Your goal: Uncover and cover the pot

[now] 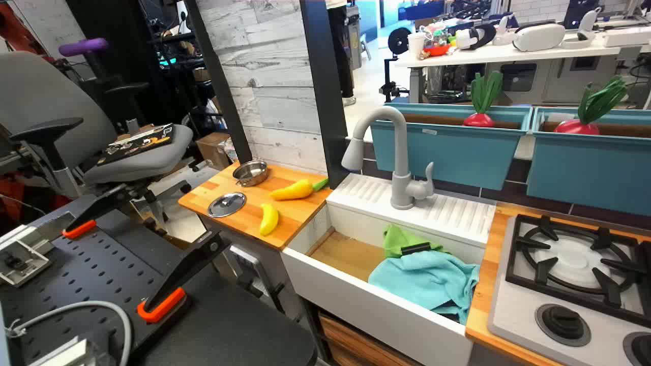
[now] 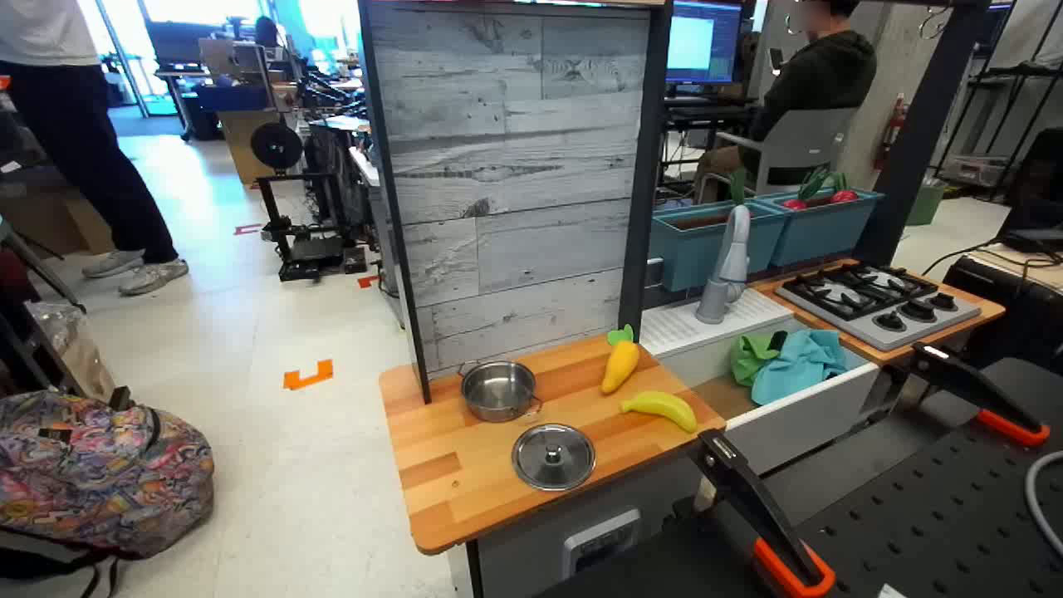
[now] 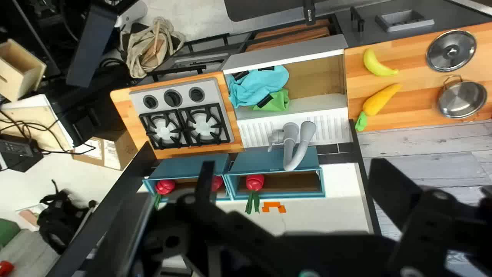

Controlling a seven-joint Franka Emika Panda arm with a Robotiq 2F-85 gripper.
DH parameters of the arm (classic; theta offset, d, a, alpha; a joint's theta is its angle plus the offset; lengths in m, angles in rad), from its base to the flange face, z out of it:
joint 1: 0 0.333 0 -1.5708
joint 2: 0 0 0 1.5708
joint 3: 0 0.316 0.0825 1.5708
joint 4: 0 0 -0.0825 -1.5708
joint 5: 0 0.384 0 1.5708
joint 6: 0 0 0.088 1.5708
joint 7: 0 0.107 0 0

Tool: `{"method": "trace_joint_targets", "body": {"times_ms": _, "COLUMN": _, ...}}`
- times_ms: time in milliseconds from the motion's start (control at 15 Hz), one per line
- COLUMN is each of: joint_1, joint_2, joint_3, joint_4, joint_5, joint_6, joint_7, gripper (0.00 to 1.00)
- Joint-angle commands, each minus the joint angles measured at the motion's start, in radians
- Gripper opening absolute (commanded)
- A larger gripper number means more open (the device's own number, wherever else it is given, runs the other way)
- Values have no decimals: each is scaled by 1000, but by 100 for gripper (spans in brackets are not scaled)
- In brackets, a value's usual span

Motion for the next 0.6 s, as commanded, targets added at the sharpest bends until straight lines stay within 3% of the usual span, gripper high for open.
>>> {"method": "trace_joint_targets", "body": {"times_ms": 0, "joint_1": 17, "joint_2": 0, "joint_3": -11, "joint_4": 4, "joint_5": -10, "joint_6": -5, "joint_7": 9, "gripper": 100}}
{"method": "trace_joint_targets", "body": {"times_ms": 533, "joint_1": 22, "joint_2": 9, "joint_3": -5, "joint_4": -1, "joint_5": -13, "joint_6": 10, "joint_7": 9, "gripper": 100}}
